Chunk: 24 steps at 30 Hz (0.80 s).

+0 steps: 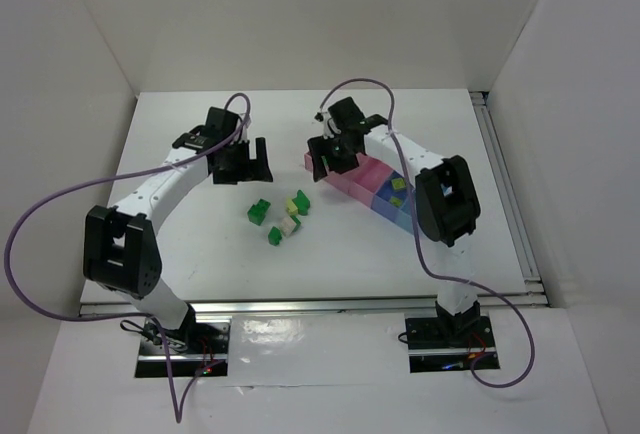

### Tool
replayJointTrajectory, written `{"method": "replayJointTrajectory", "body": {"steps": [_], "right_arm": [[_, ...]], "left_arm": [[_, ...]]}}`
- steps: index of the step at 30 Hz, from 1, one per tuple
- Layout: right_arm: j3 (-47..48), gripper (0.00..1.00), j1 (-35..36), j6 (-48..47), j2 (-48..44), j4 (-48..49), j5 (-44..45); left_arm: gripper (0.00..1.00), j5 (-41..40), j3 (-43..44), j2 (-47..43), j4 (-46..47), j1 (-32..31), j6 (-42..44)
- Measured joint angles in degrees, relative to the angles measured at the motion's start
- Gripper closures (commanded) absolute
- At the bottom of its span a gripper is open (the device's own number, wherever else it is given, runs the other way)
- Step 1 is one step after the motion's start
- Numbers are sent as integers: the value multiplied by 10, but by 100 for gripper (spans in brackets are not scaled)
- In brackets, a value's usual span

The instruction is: Sort the legos into containers by color

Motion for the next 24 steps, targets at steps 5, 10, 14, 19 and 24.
{"method": "replayJointTrajectory", "body": {"steps": [5,10,14,19,24], "right_arm": [[-21,20,-1,-8,-58,-14,0],[-60,22,12,5,-115,5,54],[-118,21,66,20,-154,33,96],[-143,18,147,38,-148,37,114],[-144,18,170,58,-137,38,126]], "left_arm": [[1,0,1,12,-1,0,-2],[2,-9,1,21,-14,0,-13],[4,-15,-2,31,-25,0,-22],[6,-17,-35,31,-29,0,-43],[10,-10,-51,32,-40,0,-45]]}}
